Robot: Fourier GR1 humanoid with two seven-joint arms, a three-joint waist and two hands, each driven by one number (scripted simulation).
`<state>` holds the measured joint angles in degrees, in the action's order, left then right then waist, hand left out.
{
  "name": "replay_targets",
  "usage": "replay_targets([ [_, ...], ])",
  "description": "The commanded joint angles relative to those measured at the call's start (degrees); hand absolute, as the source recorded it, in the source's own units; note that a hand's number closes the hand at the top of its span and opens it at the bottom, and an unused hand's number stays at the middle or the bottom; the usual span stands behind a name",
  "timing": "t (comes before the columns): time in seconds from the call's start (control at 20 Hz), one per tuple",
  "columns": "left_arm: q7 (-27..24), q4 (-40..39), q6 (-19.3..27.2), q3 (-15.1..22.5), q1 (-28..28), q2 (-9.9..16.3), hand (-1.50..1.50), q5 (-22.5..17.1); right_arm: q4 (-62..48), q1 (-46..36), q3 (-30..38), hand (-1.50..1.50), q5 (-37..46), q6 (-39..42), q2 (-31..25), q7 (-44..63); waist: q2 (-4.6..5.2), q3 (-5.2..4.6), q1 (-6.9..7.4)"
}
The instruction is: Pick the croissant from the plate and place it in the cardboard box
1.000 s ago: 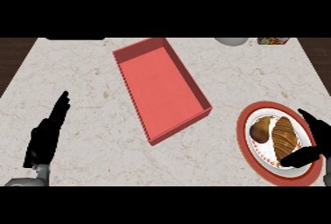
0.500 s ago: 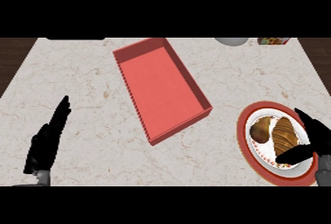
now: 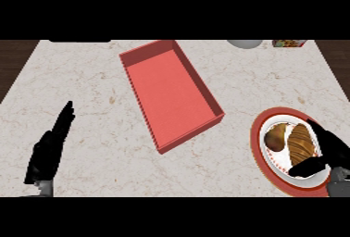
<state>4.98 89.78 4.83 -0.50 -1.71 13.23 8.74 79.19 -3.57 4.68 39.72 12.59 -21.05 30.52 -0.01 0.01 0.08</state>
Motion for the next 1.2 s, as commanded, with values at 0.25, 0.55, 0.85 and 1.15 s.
replay_targets([
  [0.25,1.99,1.26,-1.36,-1.32,1.97,-2.00,0.00,1.80,-1.93,-2.89,2.47,1.50,-0.46,4.34,1.17,0.07,-0.01,-0.02,-0.02],
  [0.55,2.81,-0.83,-0.91,-2.08,3.33,-2.55,0.00,1.98,-3.92,0.98,-0.05,1.50,9.64,-9.13,0.15,-6.56,0.00,0.00,-0.14],
  [0.85,-1.38,-3.16,-2.59,-3.48,2.50,-1.62,0.00,1.36,-1.68,-3.57,-7.48,1.50,16.38,-8.67,2.85,-4.19,0.01,-0.05,-0.02],
  [1.15,-1.92,-0.82,-3.28,-3.82,-0.64,-1.68,0.00,0.90,4.28,-4.36,-15.99,1.50,22.64,-7.14,6.51,-2.04,-0.09,-0.04,-0.02],
])
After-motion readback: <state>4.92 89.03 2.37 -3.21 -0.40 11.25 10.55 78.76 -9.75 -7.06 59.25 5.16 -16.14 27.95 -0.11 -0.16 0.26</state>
